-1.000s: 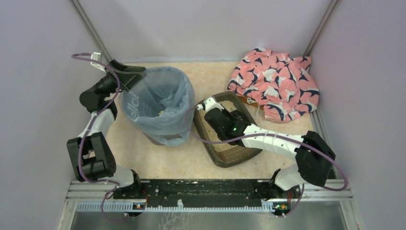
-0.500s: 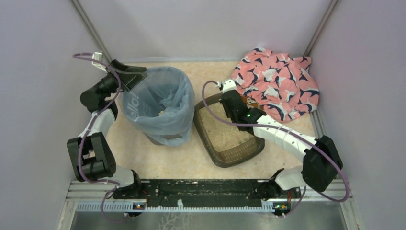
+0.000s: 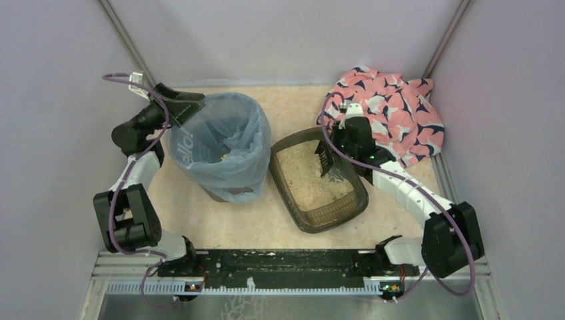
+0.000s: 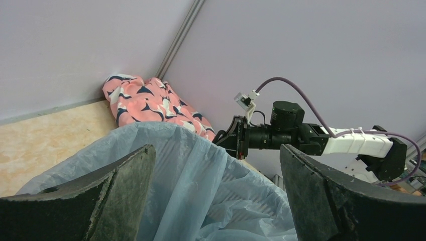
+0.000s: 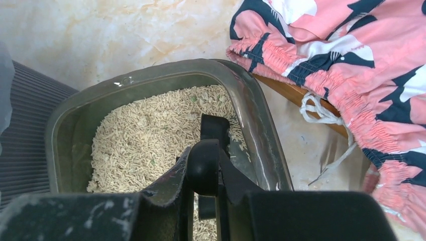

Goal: Clean the litter box

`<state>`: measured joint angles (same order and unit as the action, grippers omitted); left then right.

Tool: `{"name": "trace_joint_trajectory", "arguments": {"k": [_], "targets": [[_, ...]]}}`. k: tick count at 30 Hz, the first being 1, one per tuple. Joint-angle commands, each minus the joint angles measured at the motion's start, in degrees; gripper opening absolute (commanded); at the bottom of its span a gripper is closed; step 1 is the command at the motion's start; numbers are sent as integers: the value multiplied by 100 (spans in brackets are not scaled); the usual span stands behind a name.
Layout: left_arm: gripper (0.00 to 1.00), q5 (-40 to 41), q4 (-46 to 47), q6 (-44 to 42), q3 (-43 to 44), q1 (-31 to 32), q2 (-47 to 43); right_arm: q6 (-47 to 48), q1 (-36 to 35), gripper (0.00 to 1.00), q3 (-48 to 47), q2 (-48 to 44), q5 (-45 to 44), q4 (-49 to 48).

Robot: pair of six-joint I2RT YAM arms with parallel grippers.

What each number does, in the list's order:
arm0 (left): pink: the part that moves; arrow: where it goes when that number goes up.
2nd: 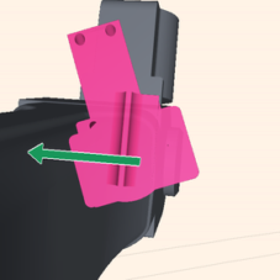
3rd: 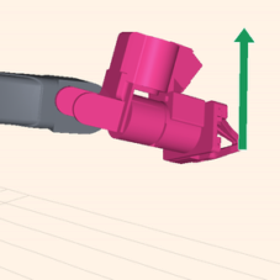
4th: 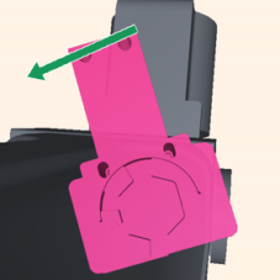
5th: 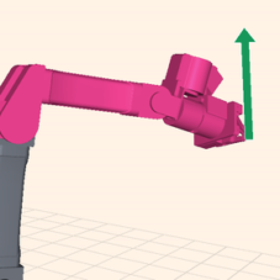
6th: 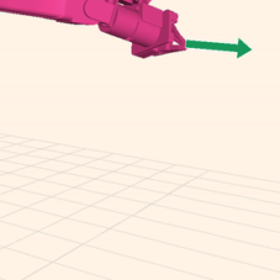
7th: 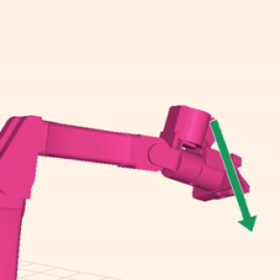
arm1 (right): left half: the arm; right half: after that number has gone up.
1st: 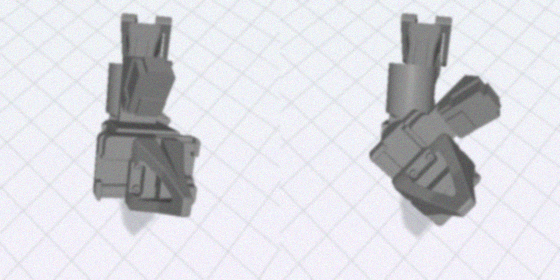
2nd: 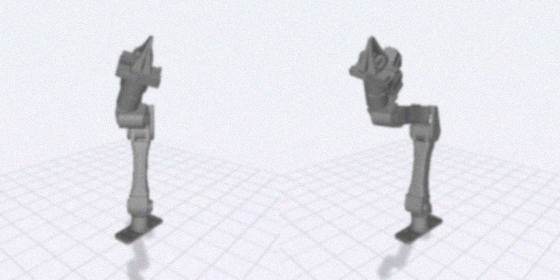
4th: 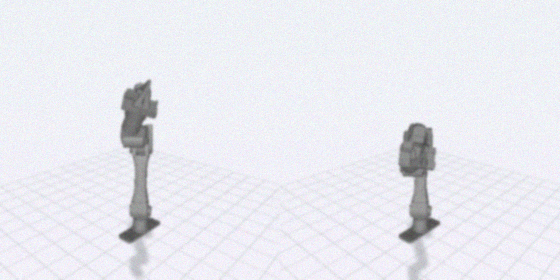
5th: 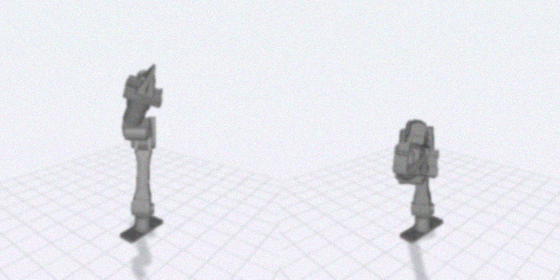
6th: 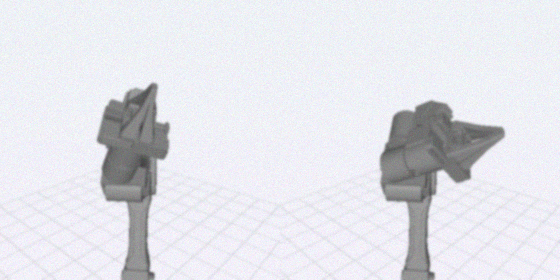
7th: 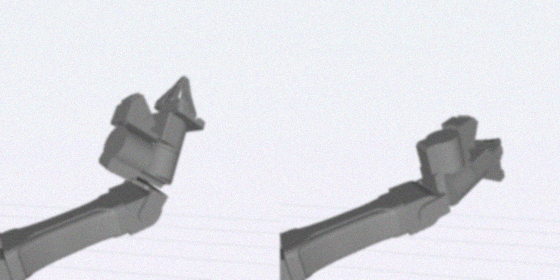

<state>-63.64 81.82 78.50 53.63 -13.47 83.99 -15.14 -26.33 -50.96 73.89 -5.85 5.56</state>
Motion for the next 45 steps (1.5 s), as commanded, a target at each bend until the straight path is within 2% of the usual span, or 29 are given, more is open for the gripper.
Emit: {"name": "trace_joint_trajectory", "arguments": {"k": [1, 11, 19, 27, 45], "targets": [[99, -53, 62, -92, -10, 42, -33, -552, 204, 0, 502, 18, 1225, -177], [99, -79, -105, -230, 7, 103, -59, -675, 698, 0, 828, 254, 1892, -499], [99, -95, -166, -250, 21, 115, -37, -1198, 1624, 0, 1430, 686, 3268, -1223], [99, -112, -196, -285, 14, 129, -27, -1539, 1709, 0, 1571, 924, 3989, -1698], [99, -129, -254, -314, 34, 199, -50, -1373, 2503, 0, 1295, -254, 4179, -717]]}}
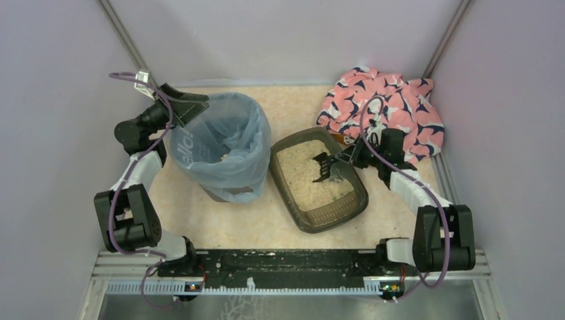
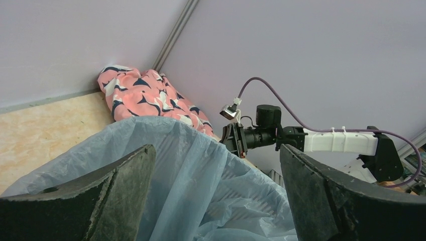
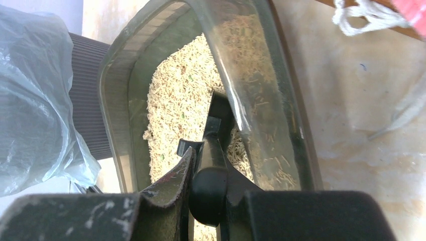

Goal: Clean the litter box

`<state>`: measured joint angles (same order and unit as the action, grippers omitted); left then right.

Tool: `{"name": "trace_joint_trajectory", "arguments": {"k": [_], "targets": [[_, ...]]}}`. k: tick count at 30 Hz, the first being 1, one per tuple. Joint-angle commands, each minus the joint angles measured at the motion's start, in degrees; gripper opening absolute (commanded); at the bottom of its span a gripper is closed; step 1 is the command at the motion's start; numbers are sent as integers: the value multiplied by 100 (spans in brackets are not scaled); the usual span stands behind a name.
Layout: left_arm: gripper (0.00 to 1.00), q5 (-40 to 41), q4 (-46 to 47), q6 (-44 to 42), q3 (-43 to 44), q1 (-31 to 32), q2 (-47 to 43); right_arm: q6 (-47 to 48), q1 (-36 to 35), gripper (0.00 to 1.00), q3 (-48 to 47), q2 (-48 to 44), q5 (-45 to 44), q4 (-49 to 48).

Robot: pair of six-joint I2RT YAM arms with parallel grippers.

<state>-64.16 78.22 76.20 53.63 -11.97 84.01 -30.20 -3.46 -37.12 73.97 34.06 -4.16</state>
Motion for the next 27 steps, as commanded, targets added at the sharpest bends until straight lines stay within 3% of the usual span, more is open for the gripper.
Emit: {"name": "trace_joint_trajectory", "arguments": {"k": [1, 17, 27], "targets": [[99, -71, 106, -80, 34, 48, -58, 130, 247, 0, -66, -276, 196, 252], [99, -76, 66, -115, 43, 111, -50, -731, 856, 0, 481, -742, 1030, -962], [99, -72, 64, -106, 51, 123, -54, -1235, 1016, 0, 1095, -598, 1327, -2380]]}}
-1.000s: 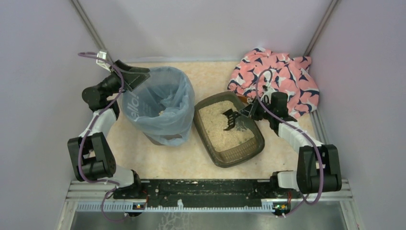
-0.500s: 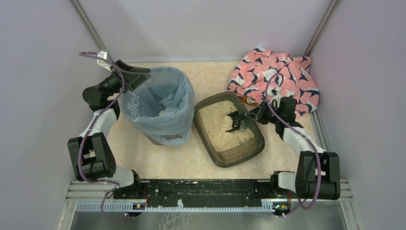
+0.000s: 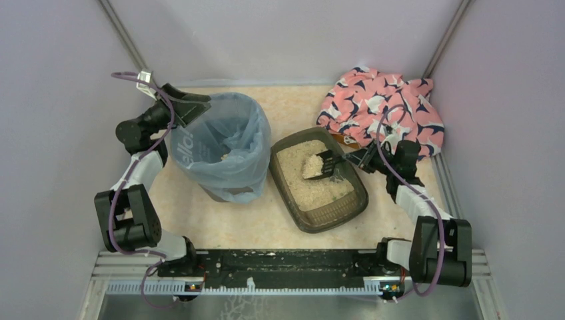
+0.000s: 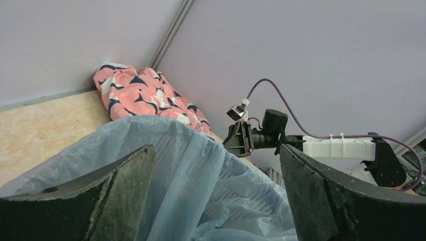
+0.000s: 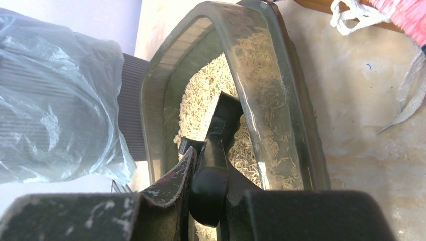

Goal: Clean the litter box

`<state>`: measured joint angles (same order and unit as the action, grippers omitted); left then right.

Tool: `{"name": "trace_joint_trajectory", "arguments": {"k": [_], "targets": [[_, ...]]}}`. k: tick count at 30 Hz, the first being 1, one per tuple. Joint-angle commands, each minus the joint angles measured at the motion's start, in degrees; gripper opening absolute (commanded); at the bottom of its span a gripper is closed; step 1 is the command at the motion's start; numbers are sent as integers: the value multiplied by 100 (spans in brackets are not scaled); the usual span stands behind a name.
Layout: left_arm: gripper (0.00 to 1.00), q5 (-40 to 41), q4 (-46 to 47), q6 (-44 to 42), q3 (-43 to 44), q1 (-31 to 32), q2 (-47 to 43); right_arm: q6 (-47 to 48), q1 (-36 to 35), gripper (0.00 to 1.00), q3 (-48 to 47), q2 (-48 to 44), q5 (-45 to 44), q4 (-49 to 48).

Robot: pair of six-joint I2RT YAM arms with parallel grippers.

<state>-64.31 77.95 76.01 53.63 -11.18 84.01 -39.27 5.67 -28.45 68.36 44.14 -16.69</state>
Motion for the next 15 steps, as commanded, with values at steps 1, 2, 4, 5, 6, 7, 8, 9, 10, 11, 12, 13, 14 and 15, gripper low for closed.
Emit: {"name": "trace_joint_trajectory", "arguments": {"k": [1, 2, 4, 5, 6, 7, 8, 9, 10, 11, 12, 13, 14, 15], "targets": [[99, -57, 90, -91, 49, 40, -56, -514, 134, 0, 339, 8, 390, -1471], [99, -55, 89, -91, 46, 43, -58, -732, 154, 0, 458, 46, 446, -1801], [99, -63, 94, -87, 50, 57, -31, -1149, 183, 0, 605, 122, 523, -2456], [99, -56, 89, -82, 51, 61, -29, -1322, 200, 0, 650, 146, 556, -2624], [99, -55, 90, -80, 51, 70, -33, -1420, 231, 0, 675, 152, 572, -2744], [99, -56, 93, -82, 51, 71, -26, -1467, 288, 0, 686, 145, 595, -2797], [99, -56, 95, -84, 51, 66, -29, -1508, 369, 0, 688, 138, 641, -2864], [99, -55, 91, -90, 46, 74, -40, -1572, 465, 0, 716, 127, 694, -2966], [99, -56, 82, -94, 43, 77, -41, -1640, 558, 0, 747, 133, 739, -3086], [99, -44, 72, -101, 43, 78, -34, -1709, 594, 0, 784, 167, 741, -3244], [99, -43, 67, -97, 43, 90, -23, -1800, 571, 0, 829, 255, 730, -3399], [99, -45, 84, -84, 47, 97, -13, -1993, 516, 0, 901, 355, 733, -3688], [99, -44, 113, -62, 43, 98, -6, -2305, 515, 0, 1031, 468, 772, -4183], [99, -59, 141, -46, 49, 93, 3, -2581, 577, 0, 1170, 579, 803, -4669]]}}
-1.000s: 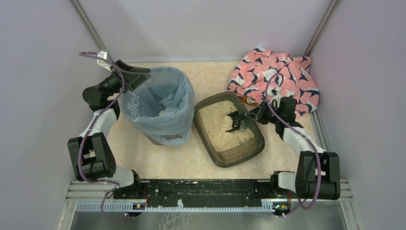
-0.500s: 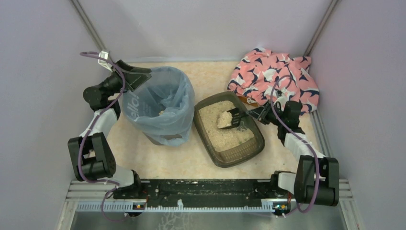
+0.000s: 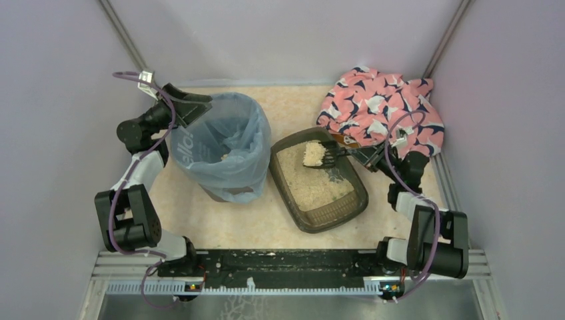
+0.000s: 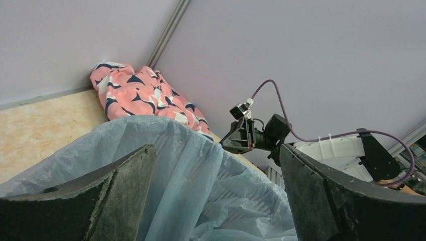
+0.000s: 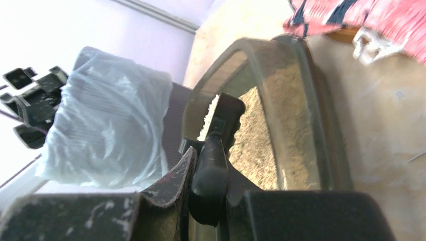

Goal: Clean the litter box

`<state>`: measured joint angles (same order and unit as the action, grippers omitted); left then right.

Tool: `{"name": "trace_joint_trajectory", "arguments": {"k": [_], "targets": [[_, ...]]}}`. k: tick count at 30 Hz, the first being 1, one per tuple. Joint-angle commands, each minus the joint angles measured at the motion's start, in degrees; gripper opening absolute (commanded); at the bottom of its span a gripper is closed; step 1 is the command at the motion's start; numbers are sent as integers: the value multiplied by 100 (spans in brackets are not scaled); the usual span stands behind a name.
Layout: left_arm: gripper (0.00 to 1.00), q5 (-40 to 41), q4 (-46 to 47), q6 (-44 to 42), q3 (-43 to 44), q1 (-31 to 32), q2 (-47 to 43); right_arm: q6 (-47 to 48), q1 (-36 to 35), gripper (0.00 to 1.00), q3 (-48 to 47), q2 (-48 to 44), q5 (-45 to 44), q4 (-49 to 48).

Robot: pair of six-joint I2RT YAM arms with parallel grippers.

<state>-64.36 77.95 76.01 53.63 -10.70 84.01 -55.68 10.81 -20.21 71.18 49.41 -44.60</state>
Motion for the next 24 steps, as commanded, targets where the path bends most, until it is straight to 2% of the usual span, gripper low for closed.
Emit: {"name": "trace_joint_trajectory", "arguments": {"k": [1, 7, 12, 14, 17, 20, 22, 24], "targets": [[99, -84, 150, -49, 51, 44, 2, -1133, 166, 0, 437, 399, 299, -2213], [99, -88, 29, -146, 52, 74, -21, -1714, 279, 0, 689, 824, 325, -3218], [99, -76, -114, -261, 64, 108, -48, -1726, 195, 0, 648, 922, 315, -3335], [99, -102, -114, -277, 60, 111, -60, -1551, 439, 0, 662, 828, 277, -3085], [99, -72, -192, -340, 73, 113, -71, -1285, 231, 0, 538, 713, 281, -2659], [99, -105, -202, -352, 54, 118, -79, -1129, 670, 0, 619, 454, 142, -2287], [99, -60, -245, -373, 71, 131, -96, -878, 446, 0, 434, 418, 188, -1874], [99, -68, -248, -358, 91, 133, -72, -1105, 324, 0, 485, 423, 198, -2213]]}}
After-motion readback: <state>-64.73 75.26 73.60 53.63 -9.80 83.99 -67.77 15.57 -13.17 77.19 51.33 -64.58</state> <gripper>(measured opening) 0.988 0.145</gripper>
